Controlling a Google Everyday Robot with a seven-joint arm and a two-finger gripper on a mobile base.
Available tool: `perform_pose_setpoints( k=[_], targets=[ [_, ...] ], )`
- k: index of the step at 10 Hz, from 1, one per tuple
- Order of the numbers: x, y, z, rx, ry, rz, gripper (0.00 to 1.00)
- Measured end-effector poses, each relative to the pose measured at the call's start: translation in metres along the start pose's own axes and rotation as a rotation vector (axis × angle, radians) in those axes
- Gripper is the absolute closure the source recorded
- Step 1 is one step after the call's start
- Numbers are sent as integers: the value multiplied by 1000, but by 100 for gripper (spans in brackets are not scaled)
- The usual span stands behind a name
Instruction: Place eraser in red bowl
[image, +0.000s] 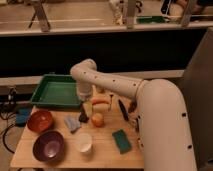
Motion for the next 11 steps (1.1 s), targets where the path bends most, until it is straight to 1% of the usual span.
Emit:
perform_pose_setpoints(
  k=[1,2,3,4,5,6,8,9,11],
  targets=[
    [0,-2,-2,13,-6,-120,20],
    [-2,-4,-3,29,-13,-268,20],
    [-1,-4,-3,33,-14,-351,20],
    [-1,-4,-2,44,-14,-474,20],
    [-5,-6,1,54,0,-590,20],
    [-9,-9,8,75,34,-676,20],
    [-10,-13,19,115,86,-749,20],
    [-12,-15,24,138,117,-811,20],
    [-14,-20,30,140,135,-874,20]
  ],
)
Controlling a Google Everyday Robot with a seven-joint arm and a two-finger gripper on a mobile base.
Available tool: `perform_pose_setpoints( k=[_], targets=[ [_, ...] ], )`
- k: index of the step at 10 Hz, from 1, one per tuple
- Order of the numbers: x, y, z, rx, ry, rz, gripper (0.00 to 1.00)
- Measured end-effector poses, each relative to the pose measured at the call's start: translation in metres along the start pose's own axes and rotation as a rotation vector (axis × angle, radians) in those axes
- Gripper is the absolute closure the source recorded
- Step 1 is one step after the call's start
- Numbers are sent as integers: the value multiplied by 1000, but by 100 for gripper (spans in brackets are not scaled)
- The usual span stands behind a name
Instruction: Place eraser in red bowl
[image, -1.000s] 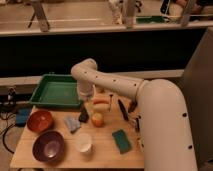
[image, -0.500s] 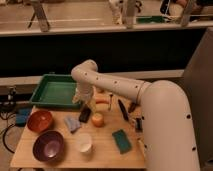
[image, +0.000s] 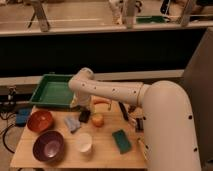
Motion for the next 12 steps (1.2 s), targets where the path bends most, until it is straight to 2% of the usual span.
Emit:
perform_pose_setpoints(
  k=[4,5,8,12],
  targets=[
    [12,-8,5,-32,16,-77,20],
    [15,-5,5,-32,-2,-96,20],
    [17,7,10,-35,-127,-179,20],
    [4,19,12,2,-203,-233,20]
  ],
)
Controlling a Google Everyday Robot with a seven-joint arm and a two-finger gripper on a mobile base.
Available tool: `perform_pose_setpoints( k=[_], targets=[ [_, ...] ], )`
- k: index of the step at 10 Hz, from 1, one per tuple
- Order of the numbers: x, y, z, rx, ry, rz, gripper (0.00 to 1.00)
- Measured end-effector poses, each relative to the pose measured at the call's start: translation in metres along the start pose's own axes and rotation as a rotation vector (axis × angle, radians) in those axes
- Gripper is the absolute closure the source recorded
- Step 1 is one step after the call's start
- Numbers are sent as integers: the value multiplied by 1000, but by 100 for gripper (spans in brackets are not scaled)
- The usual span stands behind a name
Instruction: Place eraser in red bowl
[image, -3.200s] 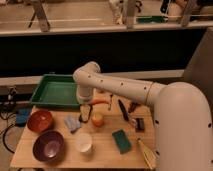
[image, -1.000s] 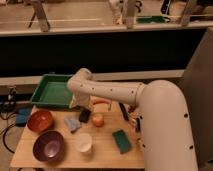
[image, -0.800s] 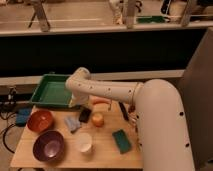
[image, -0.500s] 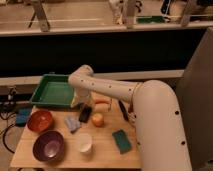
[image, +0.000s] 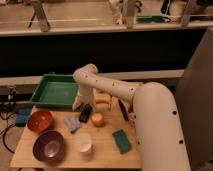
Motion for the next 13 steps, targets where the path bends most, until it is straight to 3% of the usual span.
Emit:
perform_pose_setpoints(
  k=[3,8,13],
  targets=[
    [-17,-4,10,37,11,-35,20],
    [-15,-15,27,39,57,-51,20],
    [3,-12,37,25,106,25,20]
  ],
)
